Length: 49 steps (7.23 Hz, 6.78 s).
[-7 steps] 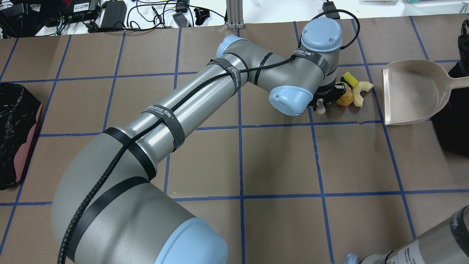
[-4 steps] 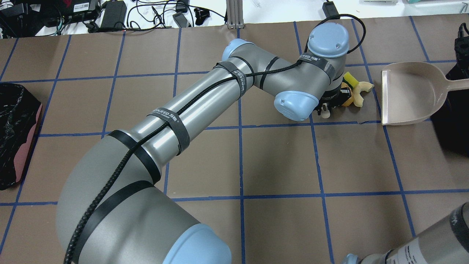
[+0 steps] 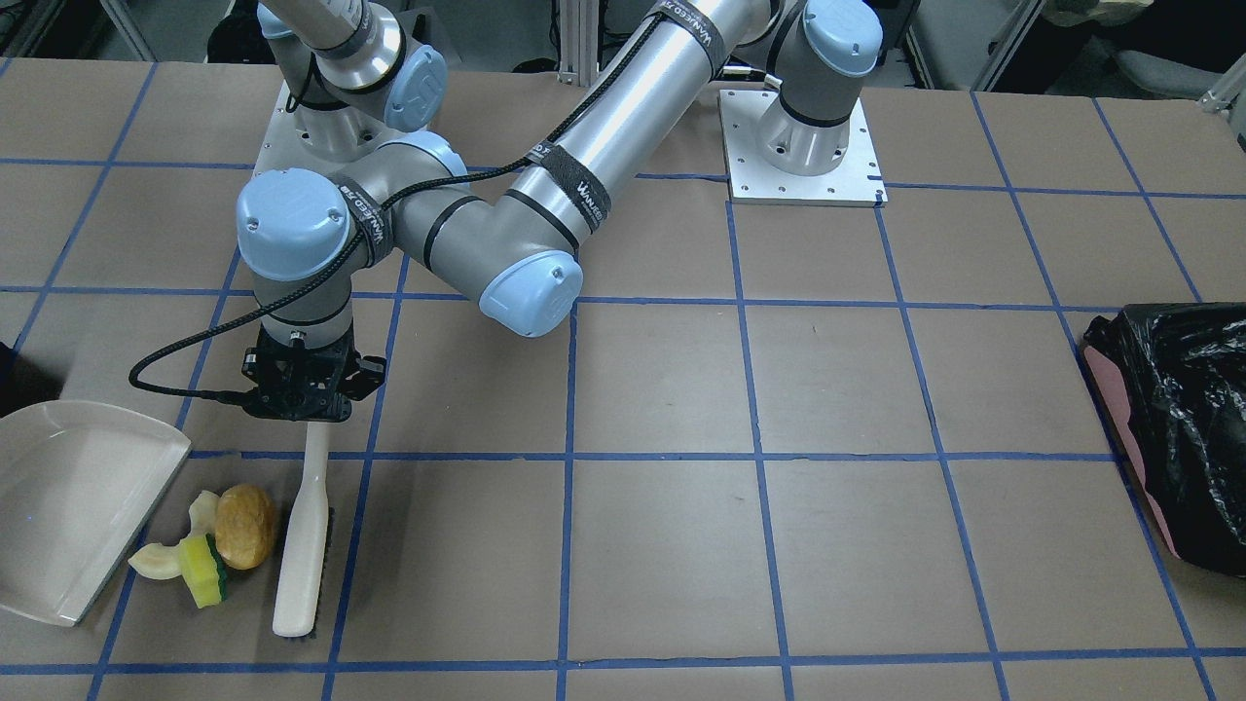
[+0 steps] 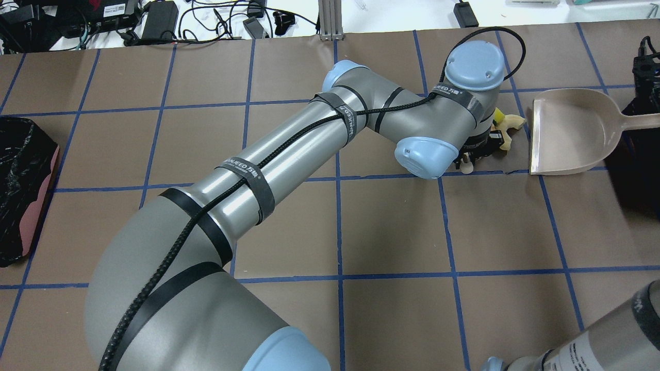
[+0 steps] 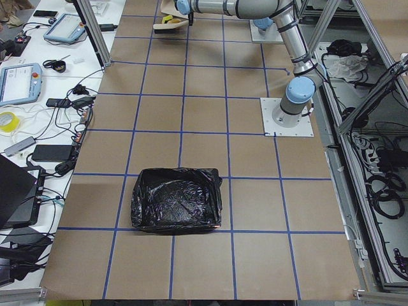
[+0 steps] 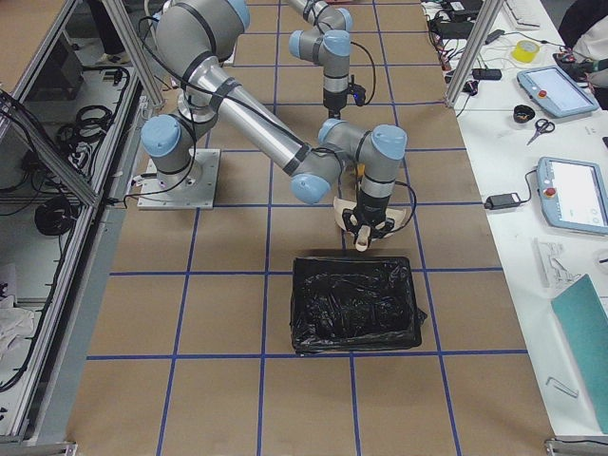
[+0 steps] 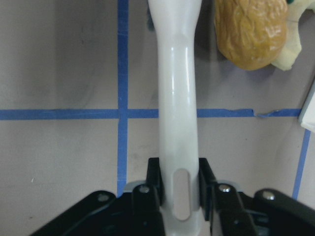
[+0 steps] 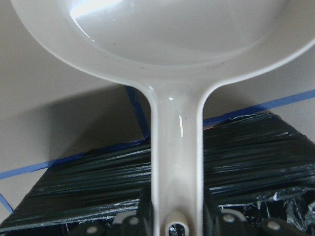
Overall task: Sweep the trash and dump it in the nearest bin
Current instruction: 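Sweep the bread roll and sponge toward the dustpan with the left-held brush, then sweep the remaining peel piece into the dustpan with the left-held brush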
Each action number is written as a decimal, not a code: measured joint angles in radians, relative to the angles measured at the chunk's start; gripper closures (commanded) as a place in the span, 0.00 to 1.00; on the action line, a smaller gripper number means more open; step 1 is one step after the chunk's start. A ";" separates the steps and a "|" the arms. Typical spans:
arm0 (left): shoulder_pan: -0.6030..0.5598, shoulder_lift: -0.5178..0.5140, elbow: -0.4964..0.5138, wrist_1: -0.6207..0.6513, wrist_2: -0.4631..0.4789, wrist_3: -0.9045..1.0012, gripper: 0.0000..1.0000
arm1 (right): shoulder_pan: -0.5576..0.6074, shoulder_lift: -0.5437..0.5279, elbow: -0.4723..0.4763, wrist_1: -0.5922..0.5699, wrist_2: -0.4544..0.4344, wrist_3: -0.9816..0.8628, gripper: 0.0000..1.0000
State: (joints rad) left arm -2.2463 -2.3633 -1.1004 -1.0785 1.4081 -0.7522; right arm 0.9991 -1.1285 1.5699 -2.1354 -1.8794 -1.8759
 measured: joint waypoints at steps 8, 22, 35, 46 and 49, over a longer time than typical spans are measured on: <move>-0.050 -0.050 0.007 0.134 -0.004 -0.157 1.00 | 0.007 0.017 -0.002 0.020 0.131 -0.110 1.00; -0.084 -0.047 0.155 -0.064 0.003 -0.087 1.00 | 0.006 0.034 -0.008 0.017 0.122 -0.097 1.00; 0.005 -0.207 0.281 -0.146 0.020 0.274 1.00 | 0.006 0.028 -0.006 0.045 0.121 -0.068 1.00; -0.119 -0.259 0.431 -0.131 -0.131 0.076 1.00 | 0.006 0.030 -0.005 0.047 0.124 -0.061 1.00; -0.119 -0.206 0.369 -0.132 -0.136 0.099 1.00 | 0.006 0.029 -0.007 0.051 0.127 -0.066 1.00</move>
State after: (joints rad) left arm -2.3654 -2.5692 -0.7315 -1.2107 1.2720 -0.6537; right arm 1.0048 -1.0992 1.5627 -2.0845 -1.7528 -1.9419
